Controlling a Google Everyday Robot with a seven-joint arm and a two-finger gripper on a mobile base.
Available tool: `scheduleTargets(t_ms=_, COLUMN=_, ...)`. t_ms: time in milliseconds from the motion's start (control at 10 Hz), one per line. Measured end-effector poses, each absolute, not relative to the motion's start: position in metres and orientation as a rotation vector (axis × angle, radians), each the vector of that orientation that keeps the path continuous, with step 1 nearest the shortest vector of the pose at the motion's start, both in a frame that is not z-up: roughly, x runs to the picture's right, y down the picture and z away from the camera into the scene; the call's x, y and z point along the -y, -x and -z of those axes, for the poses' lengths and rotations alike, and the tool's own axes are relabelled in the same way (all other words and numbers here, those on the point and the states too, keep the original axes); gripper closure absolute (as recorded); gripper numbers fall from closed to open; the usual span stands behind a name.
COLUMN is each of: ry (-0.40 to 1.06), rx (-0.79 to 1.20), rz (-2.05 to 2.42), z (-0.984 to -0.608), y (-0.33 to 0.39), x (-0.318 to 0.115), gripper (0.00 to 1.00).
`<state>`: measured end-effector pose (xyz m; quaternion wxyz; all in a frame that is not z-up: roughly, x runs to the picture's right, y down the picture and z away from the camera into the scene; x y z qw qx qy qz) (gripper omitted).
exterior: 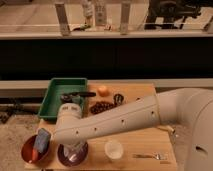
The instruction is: Place towel in red bowl
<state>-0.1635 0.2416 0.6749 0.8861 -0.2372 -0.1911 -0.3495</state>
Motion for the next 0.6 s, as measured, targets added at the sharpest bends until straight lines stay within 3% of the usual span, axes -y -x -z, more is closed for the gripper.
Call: scheduleTargets(t_ms=600, ry=0.478, rx=0.512, rz=0.873, z=-0.693, y=0.224, x=-0.21, gripper=1.0)
